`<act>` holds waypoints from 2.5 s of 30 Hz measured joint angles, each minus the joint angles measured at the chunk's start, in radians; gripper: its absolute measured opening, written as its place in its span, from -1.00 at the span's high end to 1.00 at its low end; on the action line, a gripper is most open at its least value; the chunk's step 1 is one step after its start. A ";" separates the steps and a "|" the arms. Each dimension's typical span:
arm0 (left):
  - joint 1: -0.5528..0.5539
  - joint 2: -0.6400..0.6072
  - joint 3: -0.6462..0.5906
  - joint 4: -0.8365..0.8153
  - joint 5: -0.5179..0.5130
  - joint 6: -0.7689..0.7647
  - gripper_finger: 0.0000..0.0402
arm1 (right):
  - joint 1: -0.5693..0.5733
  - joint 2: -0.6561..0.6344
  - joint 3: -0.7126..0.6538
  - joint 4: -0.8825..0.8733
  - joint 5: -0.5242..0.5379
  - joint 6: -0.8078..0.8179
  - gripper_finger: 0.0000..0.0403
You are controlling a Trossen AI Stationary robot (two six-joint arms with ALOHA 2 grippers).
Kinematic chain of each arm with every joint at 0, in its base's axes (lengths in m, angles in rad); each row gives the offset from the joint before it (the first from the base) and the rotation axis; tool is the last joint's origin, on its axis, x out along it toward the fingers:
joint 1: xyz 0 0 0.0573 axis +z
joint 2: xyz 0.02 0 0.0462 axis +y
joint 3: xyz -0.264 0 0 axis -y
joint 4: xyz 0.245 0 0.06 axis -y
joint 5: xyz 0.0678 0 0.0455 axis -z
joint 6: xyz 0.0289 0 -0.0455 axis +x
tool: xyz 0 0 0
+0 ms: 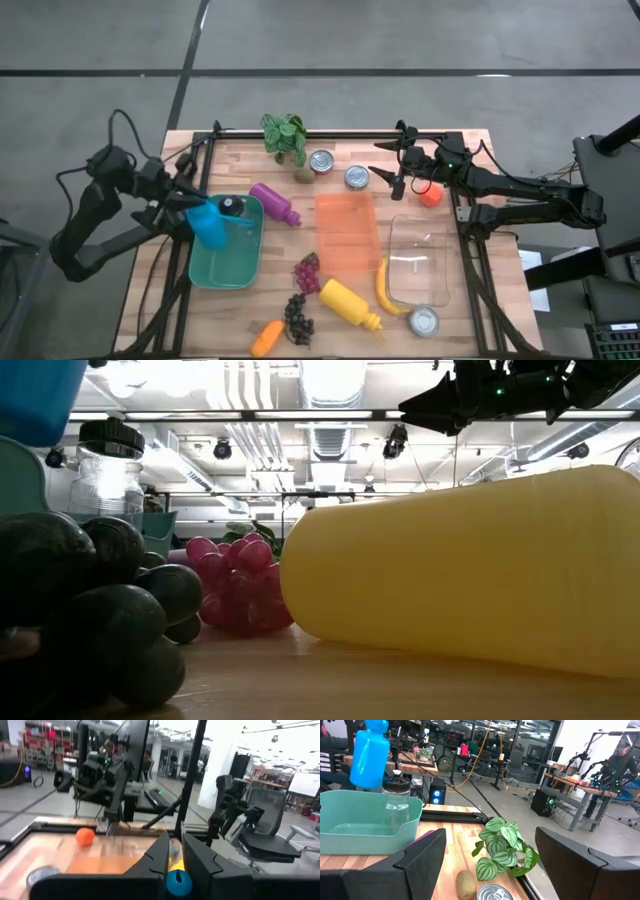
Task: Pick & Place Food Item
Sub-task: Put the blue water bottle into the green bin
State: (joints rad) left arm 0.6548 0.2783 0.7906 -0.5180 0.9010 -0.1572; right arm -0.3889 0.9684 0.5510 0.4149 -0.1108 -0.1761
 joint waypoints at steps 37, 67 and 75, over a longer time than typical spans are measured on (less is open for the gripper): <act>0.000 -0.002 0.159 -0.255 -0.740 0.098 0.80 | 0.000 0.000 0.000 0.000 0.000 0.000 -0.52; 0.000 -0.039 0.086 -0.241 -0.858 0.028 0.80 | 0.000 0.000 0.000 0.000 0.000 0.000 -0.52; 0.000 -0.084 0.007 -0.216 -0.883 -0.035 0.80 | 0.000 0.000 0.000 0.000 0.000 0.000 -0.52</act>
State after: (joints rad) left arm 0.6544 0.1938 0.7972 -0.7343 0.0180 -0.1918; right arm -0.3886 0.9684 0.5511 0.4152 -0.1108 -0.1761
